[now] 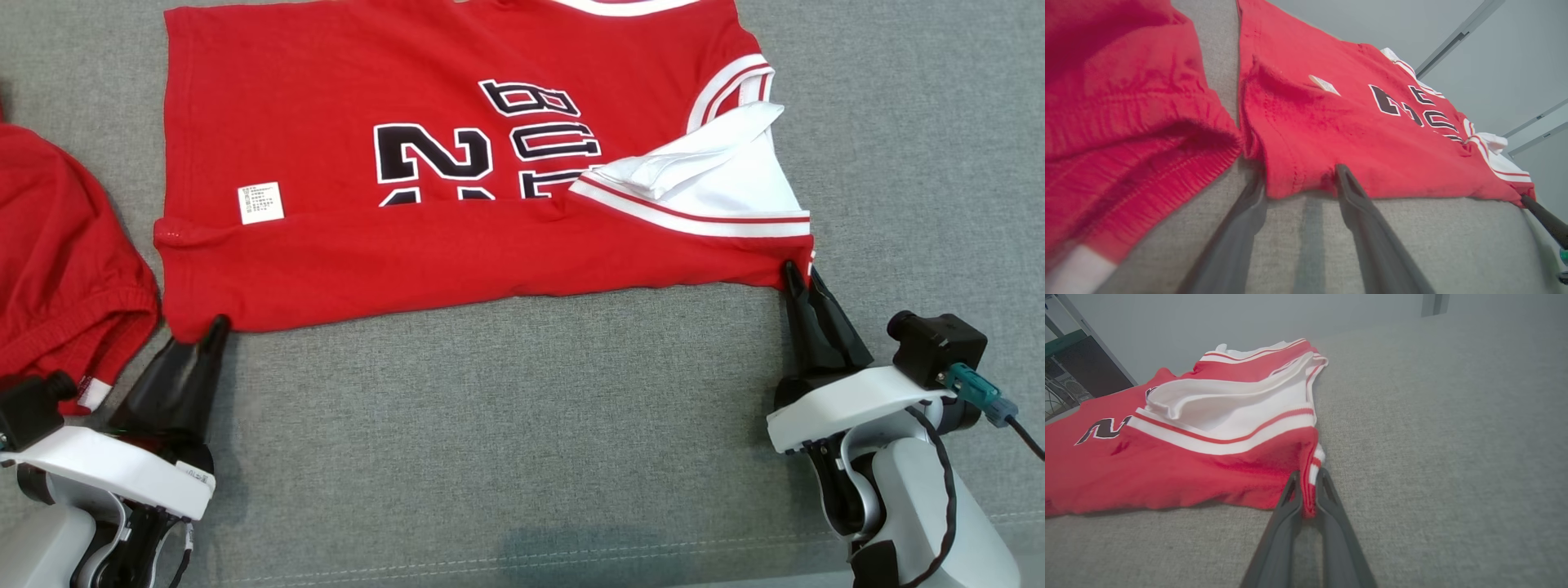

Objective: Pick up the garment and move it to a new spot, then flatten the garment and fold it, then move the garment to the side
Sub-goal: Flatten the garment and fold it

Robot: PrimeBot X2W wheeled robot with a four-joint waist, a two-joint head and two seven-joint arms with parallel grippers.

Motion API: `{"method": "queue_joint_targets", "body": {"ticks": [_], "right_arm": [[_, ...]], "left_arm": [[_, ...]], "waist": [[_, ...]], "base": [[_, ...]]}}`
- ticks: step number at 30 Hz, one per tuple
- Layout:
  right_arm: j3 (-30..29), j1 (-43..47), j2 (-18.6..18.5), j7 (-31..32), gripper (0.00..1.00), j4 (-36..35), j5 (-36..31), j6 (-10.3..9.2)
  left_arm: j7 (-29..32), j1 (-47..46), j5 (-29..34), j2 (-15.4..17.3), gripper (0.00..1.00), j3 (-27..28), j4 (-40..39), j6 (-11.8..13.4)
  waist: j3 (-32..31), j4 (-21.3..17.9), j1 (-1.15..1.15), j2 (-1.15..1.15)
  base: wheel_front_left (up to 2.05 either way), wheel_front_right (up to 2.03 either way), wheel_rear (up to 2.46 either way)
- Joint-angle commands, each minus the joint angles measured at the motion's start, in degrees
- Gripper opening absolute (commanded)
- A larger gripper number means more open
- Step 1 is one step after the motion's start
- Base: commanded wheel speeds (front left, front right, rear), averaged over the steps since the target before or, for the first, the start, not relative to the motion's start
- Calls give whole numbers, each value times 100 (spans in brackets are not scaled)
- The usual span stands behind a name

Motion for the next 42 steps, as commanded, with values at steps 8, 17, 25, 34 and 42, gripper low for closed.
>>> {"method": "queue_joint_targets", "body": {"ticks": [8,17,25,34,42], "right_arm": [[91,188,-2,-60,0,-180,9,19],[-28,287,-2,-60,0,14,11,19],[-55,454,-2,-60,0,316,69,19],[-54,626,-2,-60,0,860,67,19],[33,794,-2,-60,0,1267,193,19]], "left_arm": [[-33,-179,-141,236,0,242,-38,1],[-33,-41,-40,38,0,135,287,1],[-33,98,184,-266,0,-25,839,1],[-33,296,595,-835,0,-126,1524,1],[-33,430,809,-1341,0,-46,2256,1]], "waist": [[-103,-14,0,0],[-501,-23,0,0],[-1002,-46,0,0],[-1750,36,0,0],[-2363,45,0,0]], "base": [[0,0,0],[0,0,0],[0,0,0],[0,0,0],[0,0,0]]}}
